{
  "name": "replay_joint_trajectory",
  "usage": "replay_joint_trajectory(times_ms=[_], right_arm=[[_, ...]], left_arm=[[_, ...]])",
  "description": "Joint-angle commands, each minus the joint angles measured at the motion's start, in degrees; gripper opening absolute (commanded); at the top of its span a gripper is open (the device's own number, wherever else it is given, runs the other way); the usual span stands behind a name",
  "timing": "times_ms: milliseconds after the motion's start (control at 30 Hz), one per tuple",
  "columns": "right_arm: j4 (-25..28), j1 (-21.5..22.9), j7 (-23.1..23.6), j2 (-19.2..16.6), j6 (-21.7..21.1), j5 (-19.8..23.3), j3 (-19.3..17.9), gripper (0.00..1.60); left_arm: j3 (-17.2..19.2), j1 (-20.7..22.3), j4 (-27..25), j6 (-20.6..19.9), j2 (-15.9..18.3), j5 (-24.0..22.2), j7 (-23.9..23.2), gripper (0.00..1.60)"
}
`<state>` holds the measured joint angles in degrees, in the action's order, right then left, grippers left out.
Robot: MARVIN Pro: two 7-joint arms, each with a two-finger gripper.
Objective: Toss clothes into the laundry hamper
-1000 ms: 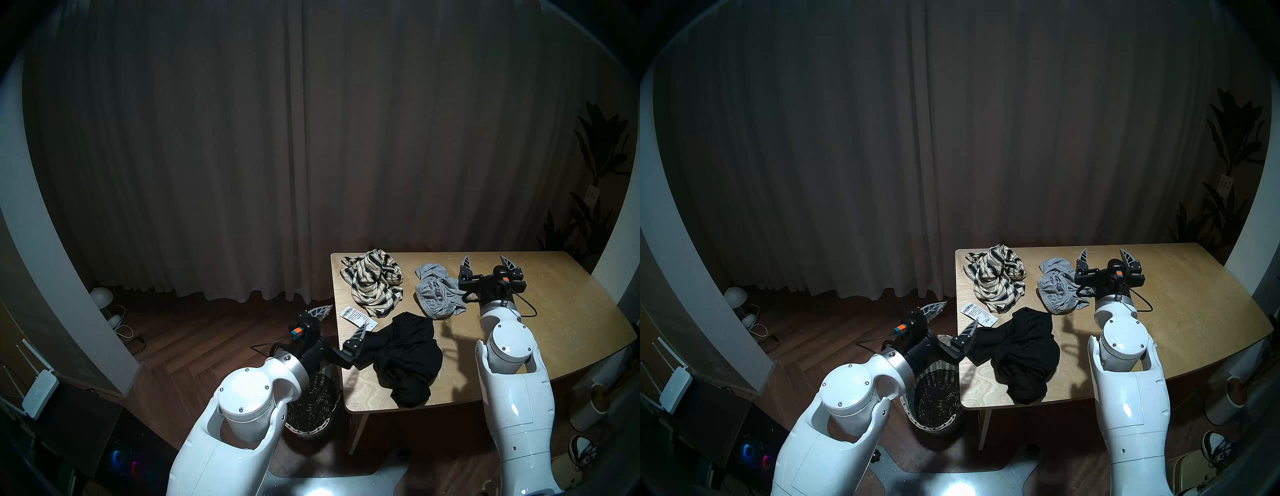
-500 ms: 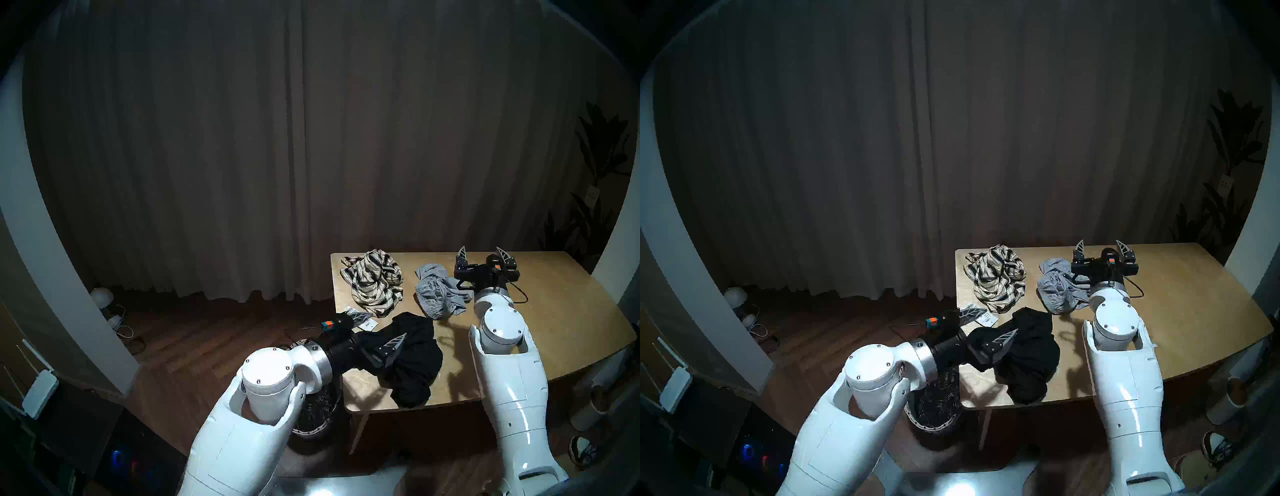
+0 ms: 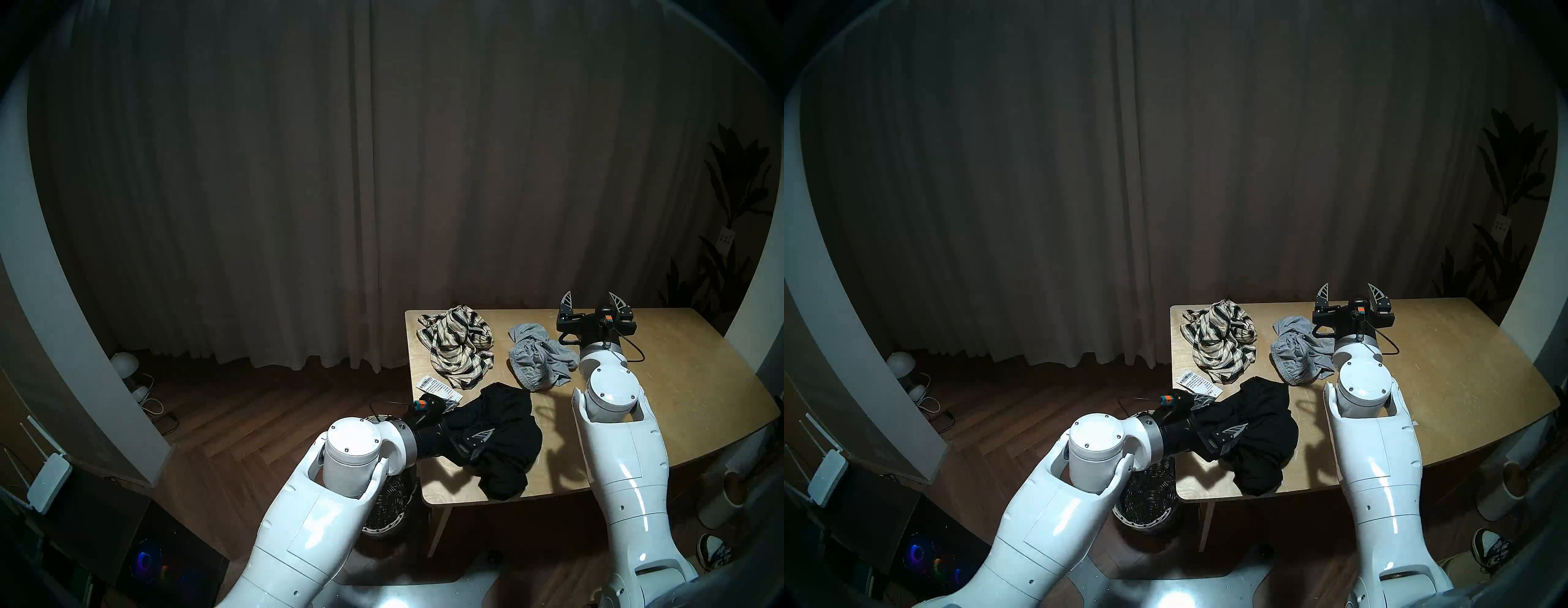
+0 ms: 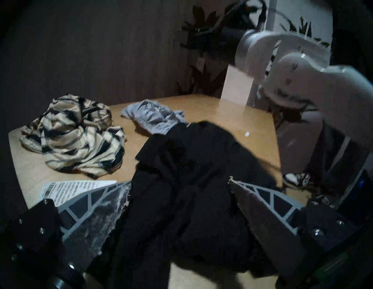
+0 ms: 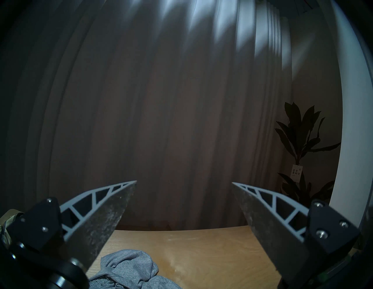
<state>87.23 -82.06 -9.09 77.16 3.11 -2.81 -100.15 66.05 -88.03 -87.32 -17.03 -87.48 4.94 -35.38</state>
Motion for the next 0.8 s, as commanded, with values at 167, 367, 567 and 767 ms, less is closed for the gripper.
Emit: replay_joint_trajectory(times_ms=[167,367,567,767], right_arm=[[-0.37,1.98,-0.60,-0.22,3.15,0.04,0.00,1.60],[-0.81,2.11,-0.78,-0.29,4.07,0.07,0.10,1.60],[-0.86,2.11,-0.90,-0.35,4.09,0.06,0.18,1.60],[-0.94,2.14,-1.07,-0.43,4.09,0.05,0.29,1.60]], left_arm=[[-5.04,9.13,9.12,5.37,-1.52,7.59,-0.51,1.60],[-5.48,8.81,9.33,8.07,-0.49,7.70,-1.41,0.00],[-2.88,6.90,3.96,8.18,0.30,5.22,-2.14,0.00],[1.00,5.53,-0.62,9.76,0.51,1.31,-3.06,0.00]])
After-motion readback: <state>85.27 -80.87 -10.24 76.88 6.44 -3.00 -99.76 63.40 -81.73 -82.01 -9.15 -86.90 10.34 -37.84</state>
